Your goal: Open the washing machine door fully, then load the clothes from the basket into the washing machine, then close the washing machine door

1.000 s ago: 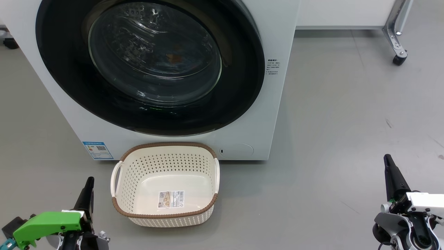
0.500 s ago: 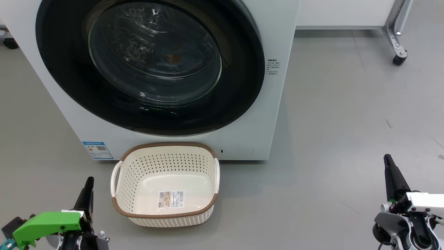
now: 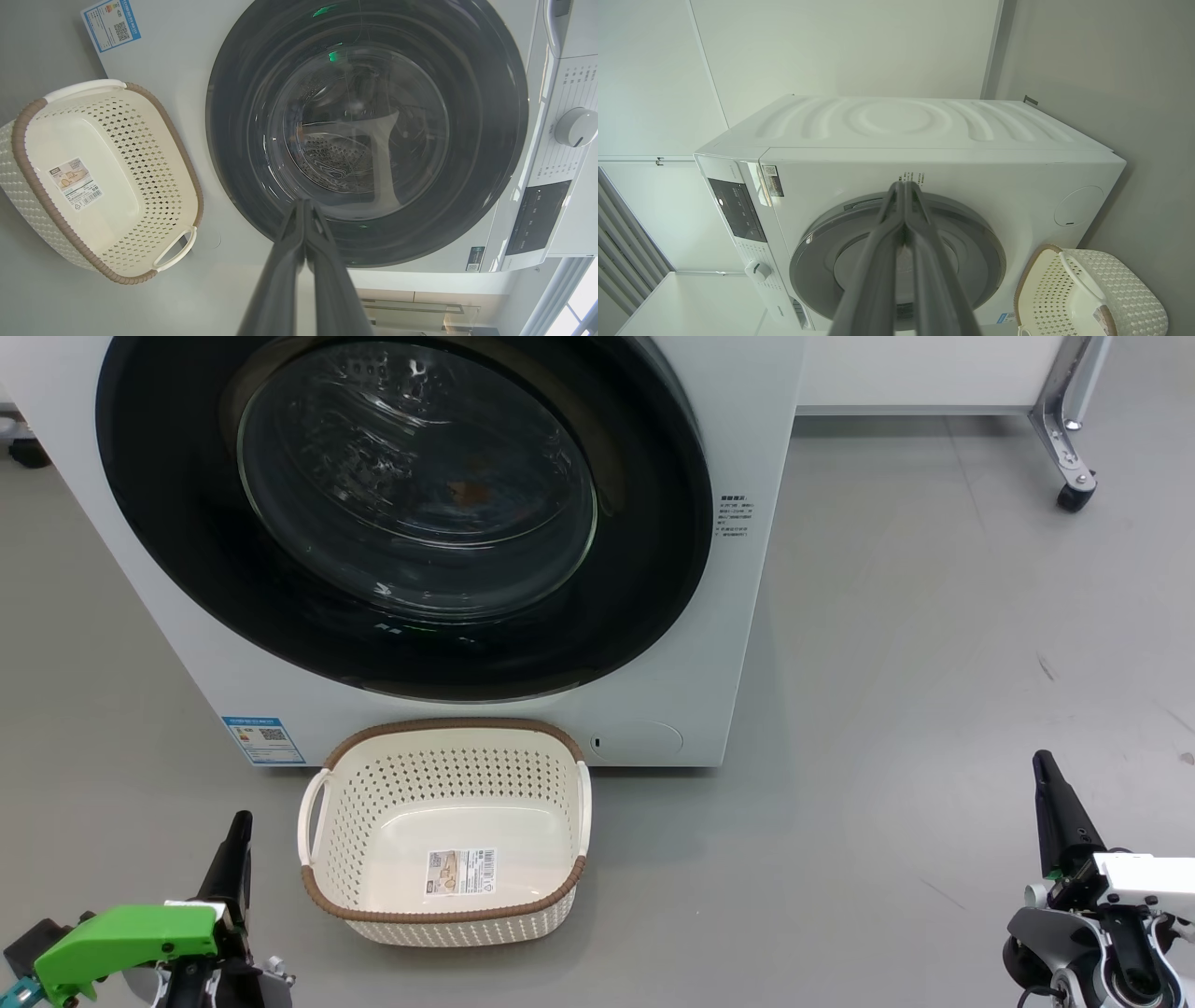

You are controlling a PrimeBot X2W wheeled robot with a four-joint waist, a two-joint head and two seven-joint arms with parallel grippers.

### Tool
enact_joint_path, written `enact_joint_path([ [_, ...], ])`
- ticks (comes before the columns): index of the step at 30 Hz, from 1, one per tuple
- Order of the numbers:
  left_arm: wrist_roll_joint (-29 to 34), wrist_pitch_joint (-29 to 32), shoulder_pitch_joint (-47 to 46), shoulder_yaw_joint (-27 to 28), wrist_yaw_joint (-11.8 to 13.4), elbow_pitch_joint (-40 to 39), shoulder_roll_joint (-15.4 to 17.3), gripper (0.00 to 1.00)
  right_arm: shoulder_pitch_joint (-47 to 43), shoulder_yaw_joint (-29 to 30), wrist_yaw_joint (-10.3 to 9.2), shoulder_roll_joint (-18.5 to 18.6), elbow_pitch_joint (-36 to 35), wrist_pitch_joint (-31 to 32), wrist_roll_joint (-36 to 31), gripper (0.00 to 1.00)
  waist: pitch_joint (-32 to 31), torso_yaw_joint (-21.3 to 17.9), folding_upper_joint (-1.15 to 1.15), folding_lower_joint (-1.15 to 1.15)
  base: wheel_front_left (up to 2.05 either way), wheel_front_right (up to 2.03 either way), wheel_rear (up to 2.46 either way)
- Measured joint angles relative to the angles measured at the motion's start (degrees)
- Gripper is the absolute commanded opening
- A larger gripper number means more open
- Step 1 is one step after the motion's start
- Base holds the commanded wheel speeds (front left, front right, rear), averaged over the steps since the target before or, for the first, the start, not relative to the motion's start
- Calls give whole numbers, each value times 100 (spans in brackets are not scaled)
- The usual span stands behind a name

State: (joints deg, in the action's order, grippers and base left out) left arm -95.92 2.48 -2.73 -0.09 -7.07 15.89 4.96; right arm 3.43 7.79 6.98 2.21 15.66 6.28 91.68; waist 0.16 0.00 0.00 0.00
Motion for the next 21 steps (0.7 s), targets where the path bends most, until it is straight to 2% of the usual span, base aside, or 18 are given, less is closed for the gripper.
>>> enact_joint_path([
  [21,0,24,-32,10,-2,-2,-2,0,0,0,0,0,0,0,0,0,1,1,0,0,0,0,0],
])
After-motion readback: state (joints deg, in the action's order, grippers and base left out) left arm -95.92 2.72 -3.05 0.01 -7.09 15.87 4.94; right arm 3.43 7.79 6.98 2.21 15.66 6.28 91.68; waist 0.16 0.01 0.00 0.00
